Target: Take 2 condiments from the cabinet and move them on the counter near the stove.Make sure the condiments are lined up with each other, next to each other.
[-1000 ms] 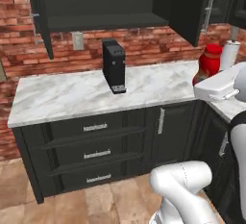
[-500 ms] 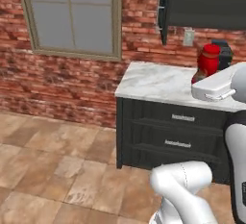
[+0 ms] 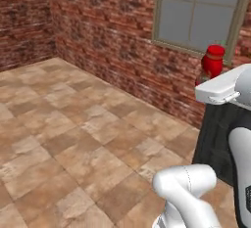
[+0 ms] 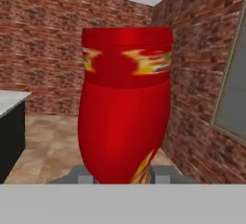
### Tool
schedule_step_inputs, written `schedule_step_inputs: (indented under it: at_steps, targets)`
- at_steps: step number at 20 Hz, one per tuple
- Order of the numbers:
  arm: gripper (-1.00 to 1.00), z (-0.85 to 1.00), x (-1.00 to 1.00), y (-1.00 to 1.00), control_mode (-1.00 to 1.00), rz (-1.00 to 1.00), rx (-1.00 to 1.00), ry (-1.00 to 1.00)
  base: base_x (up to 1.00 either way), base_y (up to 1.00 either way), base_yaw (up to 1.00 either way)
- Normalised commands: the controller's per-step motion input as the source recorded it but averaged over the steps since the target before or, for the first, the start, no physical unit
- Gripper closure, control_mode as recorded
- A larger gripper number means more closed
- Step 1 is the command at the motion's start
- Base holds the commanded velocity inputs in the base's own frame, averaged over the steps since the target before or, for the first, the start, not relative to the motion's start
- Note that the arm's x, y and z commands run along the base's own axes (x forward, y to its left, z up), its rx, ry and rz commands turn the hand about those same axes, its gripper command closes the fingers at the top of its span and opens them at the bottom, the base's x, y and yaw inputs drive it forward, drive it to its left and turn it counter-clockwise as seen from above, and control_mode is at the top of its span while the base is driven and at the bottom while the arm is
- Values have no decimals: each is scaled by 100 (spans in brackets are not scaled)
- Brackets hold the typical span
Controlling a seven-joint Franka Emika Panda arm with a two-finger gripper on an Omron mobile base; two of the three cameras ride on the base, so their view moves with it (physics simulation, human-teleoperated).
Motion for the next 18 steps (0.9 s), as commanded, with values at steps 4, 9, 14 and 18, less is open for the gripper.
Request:
schedule_step_inputs:
  at_steps: [4, 9, 14, 18]
  targets:
    - [100, 0, 0, 0, 100, 0, 0, 0, -50, 15, 80]
    - [100, 0, 0, 0, 100, 0, 0, 0, -55, 24, 66]
    - [100, 0, 0, 0, 100, 0, 0, 0, -12, 17, 23]
    - [100, 0, 0, 0, 100, 0, 0, 0, 10, 42, 4]
